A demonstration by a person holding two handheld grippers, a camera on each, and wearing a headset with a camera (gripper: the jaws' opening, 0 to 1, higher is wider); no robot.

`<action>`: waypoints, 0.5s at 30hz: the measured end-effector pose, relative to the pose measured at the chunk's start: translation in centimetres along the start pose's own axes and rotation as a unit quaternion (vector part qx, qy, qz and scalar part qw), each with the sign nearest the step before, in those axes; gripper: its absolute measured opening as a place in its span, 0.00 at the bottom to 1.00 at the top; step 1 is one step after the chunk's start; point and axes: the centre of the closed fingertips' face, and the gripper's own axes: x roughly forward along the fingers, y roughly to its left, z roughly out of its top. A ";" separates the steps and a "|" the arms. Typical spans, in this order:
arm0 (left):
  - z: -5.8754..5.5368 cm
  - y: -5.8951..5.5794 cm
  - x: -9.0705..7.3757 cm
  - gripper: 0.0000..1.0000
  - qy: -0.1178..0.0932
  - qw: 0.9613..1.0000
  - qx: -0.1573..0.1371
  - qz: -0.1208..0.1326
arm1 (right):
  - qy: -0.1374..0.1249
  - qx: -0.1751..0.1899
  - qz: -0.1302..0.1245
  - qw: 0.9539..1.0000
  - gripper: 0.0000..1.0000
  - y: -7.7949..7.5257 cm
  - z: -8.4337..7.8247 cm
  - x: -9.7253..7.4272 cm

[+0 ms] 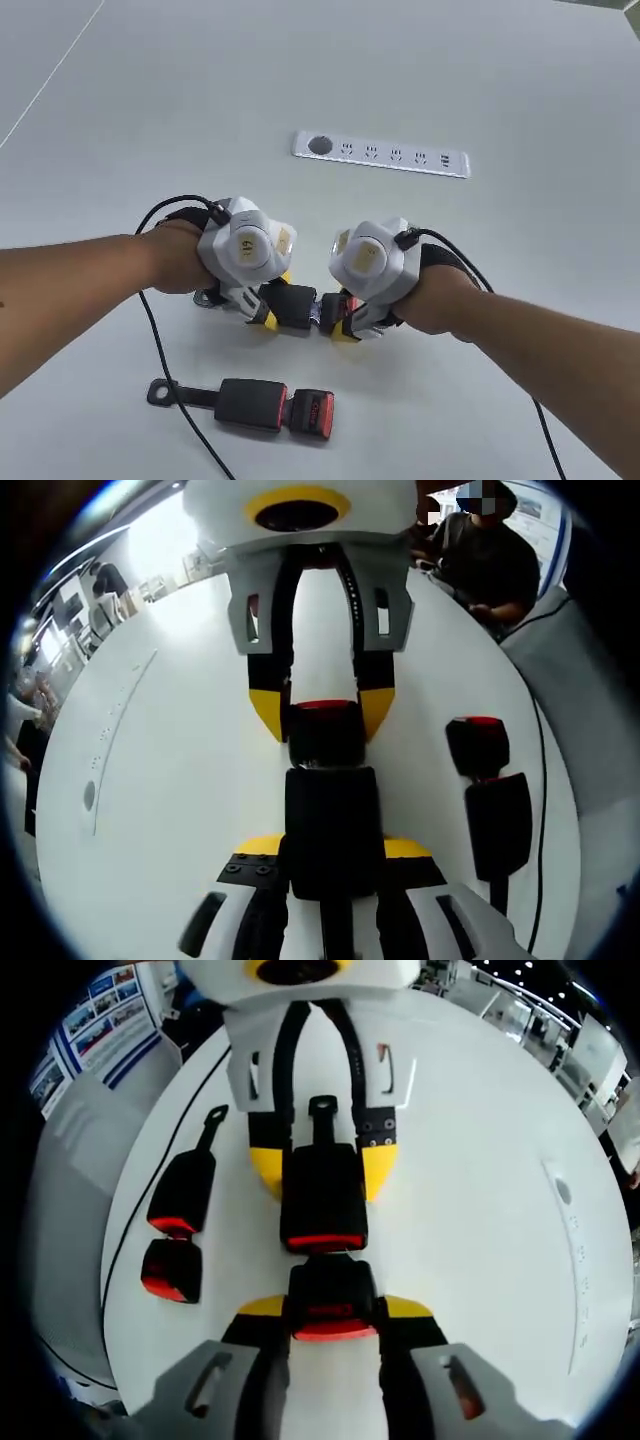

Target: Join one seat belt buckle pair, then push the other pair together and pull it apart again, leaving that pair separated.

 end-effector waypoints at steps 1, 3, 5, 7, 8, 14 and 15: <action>0.0 0.0 0.0 0.34 0.000 1.000 0.000 0.000 | -0.002 -0.001 0.001 1.000 0.33 0.0 0.0 0.0; 0.0 0.0 0.0 0.34 -0.001 1.000 -0.001 0.000 | -0.005 -0.001 0.002 1.000 0.33 0.0 0.0 -0.1; 0.0 0.0 0.0 0.34 -0.003 1.000 -0.002 0.000 | -0.008 -0.002 0.002 1.000 0.33 0.1 0.0 -0.1; 0.0 0.0 0.0 0.34 -0.003 1.000 -0.005 0.001 | -0.013 0.000 0.002 1.000 0.33 0.1 0.0 -0.1; 0.0 0.0 0.0 0.34 -0.004 1.000 -0.006 0.002 | -0.014 0.001 0.002 1.000 0.33 0.1 -0.1 -0.2; 0.0 0.0 -0.1 0.34 0.002 1.000 0.000 0.000 | -0.014 0.004 0.000 1.000 0.33 0.2 -0.7 -0.5; 0.0 -0.1 -0.1 0.34 0.000 1.000 0.002 -0.001 | -0.002 -0.002 0.000 1.000 0.33 0.2 -1.3 -0.7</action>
